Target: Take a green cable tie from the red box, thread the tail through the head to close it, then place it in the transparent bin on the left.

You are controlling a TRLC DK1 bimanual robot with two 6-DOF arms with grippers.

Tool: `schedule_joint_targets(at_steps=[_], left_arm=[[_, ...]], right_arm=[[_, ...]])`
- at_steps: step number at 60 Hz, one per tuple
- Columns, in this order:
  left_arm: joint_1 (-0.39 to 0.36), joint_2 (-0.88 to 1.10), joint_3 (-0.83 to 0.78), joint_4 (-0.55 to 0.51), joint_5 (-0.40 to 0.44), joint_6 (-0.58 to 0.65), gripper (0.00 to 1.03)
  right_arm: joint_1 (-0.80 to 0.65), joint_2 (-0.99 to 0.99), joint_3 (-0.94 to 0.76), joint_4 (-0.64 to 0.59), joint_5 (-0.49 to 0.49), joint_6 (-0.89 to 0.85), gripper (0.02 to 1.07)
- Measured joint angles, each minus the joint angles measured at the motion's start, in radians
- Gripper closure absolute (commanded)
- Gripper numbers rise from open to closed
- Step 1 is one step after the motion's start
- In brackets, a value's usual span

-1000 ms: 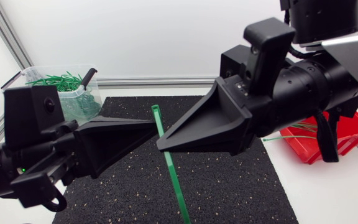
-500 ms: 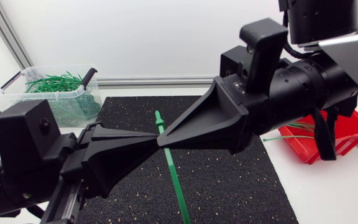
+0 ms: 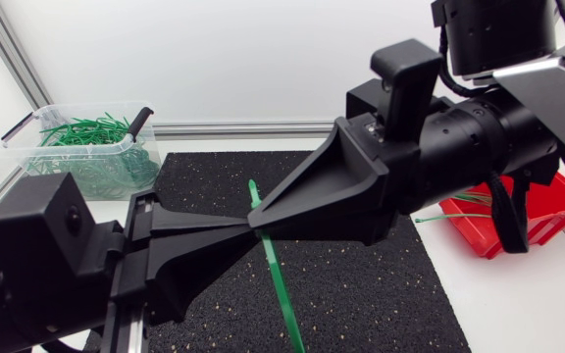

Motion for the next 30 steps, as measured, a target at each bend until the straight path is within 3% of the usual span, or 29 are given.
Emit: schedule_joint_targets(at_steps=[15,30], left_arm=[[0.059,0.024,0.001,-0.011,0.000,0.072,0.99],[0.065,0.024,0.004,-0.052,-0.023,0.163,0.99]], right_arm=[[-0.024,-0.057,-0.002,-0.015,-0.019,-0.055,0.66],[-0.117,-0.043,0.001,-0.050,-0.047,-0.185,0.66]])
